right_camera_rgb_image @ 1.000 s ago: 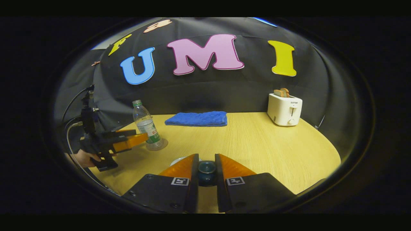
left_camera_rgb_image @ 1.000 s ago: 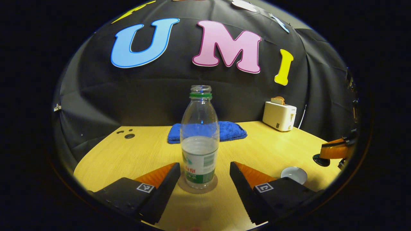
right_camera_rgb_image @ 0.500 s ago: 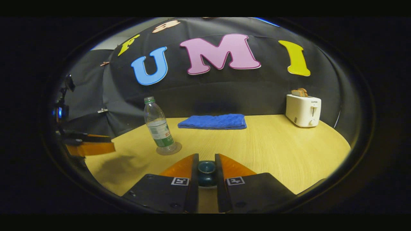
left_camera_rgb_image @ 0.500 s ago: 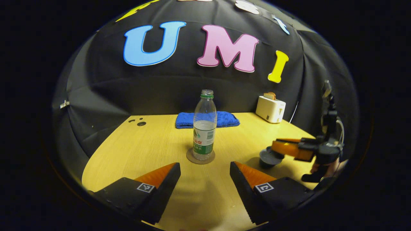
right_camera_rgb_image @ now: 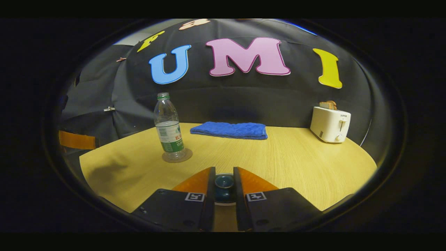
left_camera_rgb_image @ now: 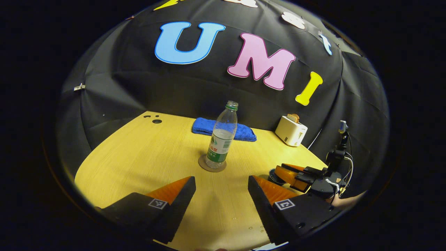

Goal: Open the teacup lid with one hand, grasp the water bottle and pour water into the teacup with the other hand; after pouring, place the water bottle on the coaster and then close the teacup lid.

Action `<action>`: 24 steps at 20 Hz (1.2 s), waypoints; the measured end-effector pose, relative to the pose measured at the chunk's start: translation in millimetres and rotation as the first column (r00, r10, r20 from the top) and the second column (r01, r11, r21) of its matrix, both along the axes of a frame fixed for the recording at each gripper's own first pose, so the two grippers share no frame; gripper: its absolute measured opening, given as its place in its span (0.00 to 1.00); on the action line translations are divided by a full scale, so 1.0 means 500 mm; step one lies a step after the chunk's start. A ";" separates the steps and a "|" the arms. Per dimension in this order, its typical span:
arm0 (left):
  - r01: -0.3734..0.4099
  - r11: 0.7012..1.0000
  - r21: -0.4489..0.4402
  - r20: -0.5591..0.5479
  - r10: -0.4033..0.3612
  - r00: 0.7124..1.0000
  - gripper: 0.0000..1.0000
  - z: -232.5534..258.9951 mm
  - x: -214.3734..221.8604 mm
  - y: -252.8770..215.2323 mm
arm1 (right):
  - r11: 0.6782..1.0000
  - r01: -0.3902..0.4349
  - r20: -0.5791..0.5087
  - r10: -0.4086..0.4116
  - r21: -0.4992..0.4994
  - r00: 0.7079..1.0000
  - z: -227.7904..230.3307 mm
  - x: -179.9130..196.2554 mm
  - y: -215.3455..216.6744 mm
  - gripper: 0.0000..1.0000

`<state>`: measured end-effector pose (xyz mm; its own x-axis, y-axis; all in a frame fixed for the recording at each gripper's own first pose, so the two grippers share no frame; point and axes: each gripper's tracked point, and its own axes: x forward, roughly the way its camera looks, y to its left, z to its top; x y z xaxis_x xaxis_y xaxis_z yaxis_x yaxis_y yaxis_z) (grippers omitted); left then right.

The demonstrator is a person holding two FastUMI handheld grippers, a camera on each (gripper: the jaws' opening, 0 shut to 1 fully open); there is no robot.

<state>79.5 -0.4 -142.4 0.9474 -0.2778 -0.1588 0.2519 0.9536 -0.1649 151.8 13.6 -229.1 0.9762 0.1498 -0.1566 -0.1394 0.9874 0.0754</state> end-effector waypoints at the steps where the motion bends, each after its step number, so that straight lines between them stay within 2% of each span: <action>1: 0.004 1.000 -0.002 -0.001 -0.004 1.000 0.96 0.000 0.000 -0.004 | 1.000 -0.002 0.004 0.002 -0.010 1.000 0.000 -0.001 0.000 0.31; 2: 0.008 1.000 -0.005 -0.001 -0.008 1.000 0.96 0.003 -0.001 -0.007 | 1.000 -0.002 0.005 0.002 -0.017 1.000 -0.002 -0.002 0.000 0.27; 4: 0.015 1.000 -0.002 0.004 -0.015 1.000 0.96 0.009 -0.003 -0.014 | 1.000 -0.006 0.000 0.006 -0.011 1.000 -0.006 -0.005 0.002 0.39; 6: 0.011 1.000 0.009 0.012 -0.011 1.000 0.96 0.018 0.000 -0.019 | 1.000 -0.004 -0.004 0.004 -0.008 1.000 -0.002 -0.009 -0.003 0.54; 9: -0.011 1.000 0.004 0.027 0.011 1.000 0.96 0.057 -0.008 -0.032 | 1.000 0.021 0.012 -0.021 0.004 1.000 0.047 -0.033 -0.029 0.96; 10: -0.030 0.999 0.014 0.043 0.029 0.999 0.96 0.075 -0.010 -0.034 | 0.999 0.038 0.021 -0.038 0.014 0.999 0.073 -0.040 -0.045 1.00; 12: -0.064 0.997 0.048 0.084 0.059 0.995 0.96 0.117 -0.017 -0.041 | 0.998 0.065 0.026 -0.065 0.013 0.998 0.125 -0.070 -0.074 0.99; 13: -0.075 0.995 0.063 0.102 0.068 0.992 0.96 0.141 0.021 -0.035 | 0.997 0.081 0.020 -0.081 0.002 0.997 0.148 -0.090 -0.094 1.00; 14: -0.084 0.994 0.075 0.112 0.075 0.991 0.96 0.163 0.011 -0.041 | 0.995 0.095 0.008 -0.095 -0.006 0.995 0.172 -0.114 -0.114 1.00; 15: -0.095 0.992 0.082 0.111 0.086 0.990 0.96 0.178 0.001 -0.050 | 0.996 0.093 -0.002 -0.093 -0.013 0.996 0.193 -0.135 -0.127 0.96; 17: -0.123 0.991 0.052 0.106 0.117 0.987 0.96 0.215 -0.020 -0.073 | 0.992 0.124 -0.011 -0.125 -0.035 0.992 0.238 -0.181 -0.172 1.00; 20: -0.193 0.981 0.014 0.109 0.190 0.976 0.95 0.259 -0.061 -0.088 | 0.993 0.114 -0.010 -0.114 -0.041 0.993 0.308 -0.237 -0.205 0.99; 24: -0.292 0.956 0.043 0.126 0.285 0.950 0.96 0.275 -0.132 -0.081 | 0.994 0.077 0.041 -0.074 -0.082 0.996 0.386 -0.312 -0.236 1.00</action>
